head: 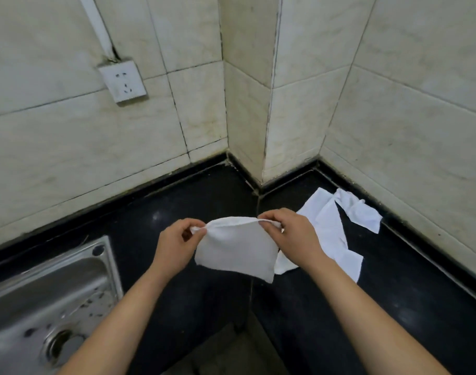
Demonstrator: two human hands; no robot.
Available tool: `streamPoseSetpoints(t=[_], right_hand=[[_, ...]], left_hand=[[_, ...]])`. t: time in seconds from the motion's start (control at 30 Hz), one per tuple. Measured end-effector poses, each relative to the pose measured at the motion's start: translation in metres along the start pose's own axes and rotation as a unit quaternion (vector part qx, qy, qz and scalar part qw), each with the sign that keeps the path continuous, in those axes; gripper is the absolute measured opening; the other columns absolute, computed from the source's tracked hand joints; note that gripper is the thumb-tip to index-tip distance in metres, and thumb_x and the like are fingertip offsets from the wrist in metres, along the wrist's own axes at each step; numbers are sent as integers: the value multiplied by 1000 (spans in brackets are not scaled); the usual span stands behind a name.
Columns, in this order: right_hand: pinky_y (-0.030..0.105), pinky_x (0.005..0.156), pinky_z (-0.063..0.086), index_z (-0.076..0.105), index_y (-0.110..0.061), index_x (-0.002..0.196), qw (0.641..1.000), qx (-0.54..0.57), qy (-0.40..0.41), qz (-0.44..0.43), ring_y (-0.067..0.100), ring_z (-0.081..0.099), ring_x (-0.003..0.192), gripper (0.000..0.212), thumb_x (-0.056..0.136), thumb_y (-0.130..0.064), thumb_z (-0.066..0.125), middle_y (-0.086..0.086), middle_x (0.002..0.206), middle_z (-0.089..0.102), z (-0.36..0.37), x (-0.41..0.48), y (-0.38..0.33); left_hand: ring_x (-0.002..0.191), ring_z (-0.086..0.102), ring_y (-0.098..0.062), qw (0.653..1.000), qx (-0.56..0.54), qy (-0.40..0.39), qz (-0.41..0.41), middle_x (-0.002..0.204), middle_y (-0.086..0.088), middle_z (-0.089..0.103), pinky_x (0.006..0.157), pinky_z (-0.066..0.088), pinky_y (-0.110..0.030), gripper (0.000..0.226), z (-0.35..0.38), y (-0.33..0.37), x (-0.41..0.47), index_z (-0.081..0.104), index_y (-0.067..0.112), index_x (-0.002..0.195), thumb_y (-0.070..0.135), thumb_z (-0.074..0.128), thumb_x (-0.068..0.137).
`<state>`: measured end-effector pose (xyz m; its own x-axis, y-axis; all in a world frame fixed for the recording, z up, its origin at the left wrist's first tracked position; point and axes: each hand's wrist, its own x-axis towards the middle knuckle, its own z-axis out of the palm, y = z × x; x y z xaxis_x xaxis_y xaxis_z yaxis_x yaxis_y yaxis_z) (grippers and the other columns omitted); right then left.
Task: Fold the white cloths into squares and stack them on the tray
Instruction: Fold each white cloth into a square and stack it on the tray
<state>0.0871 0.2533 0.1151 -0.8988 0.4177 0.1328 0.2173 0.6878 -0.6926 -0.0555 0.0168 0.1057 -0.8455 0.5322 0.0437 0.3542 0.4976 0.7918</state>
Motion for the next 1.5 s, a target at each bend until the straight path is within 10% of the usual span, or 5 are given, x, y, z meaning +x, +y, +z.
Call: streamPoseSetpoints(t=[0.6,1.03,1.3,1.5], right_hand=[[9,63,40,70,-36,90,995,-40,-44,85,-4,60,79,9,93,-27,69,-21,87,67,104,26,-90],[11,71,45,73,-26,96,996,-19,81,-37,6,62,79,8,89,-21,71,-14,91,64,95,67,-73],[33,85,52,68,-27,108,959,-162,-231,8,17,63,104,26,94,-30,46,-6,113,62,201,-23,18],[28,67,57,71,-24,95,964,-141,-226,3,18,66,92,19,79,-16,67,-5,103,64,231,-79,44]], left_hand=[[76,62,5,991,66,-110,43,82,17,68,67,43,-8,12,-142,-122,32,74,30,96,23,76,86],[84,56,-11,966,149,128,169,94,7,63,69,45,-24,11,-126,-99,62,67,17,92,12,71,83],[72,63,-18,935,305,-128,124,75,7,66,55,52,-30,28,-41,-230,-50,67,23,72,10,85,55],[76,65,-20,922,314,-200,110,83,4,69,60,54,-30,15,-24,-261,-106,70,21,79,15,75,66]])
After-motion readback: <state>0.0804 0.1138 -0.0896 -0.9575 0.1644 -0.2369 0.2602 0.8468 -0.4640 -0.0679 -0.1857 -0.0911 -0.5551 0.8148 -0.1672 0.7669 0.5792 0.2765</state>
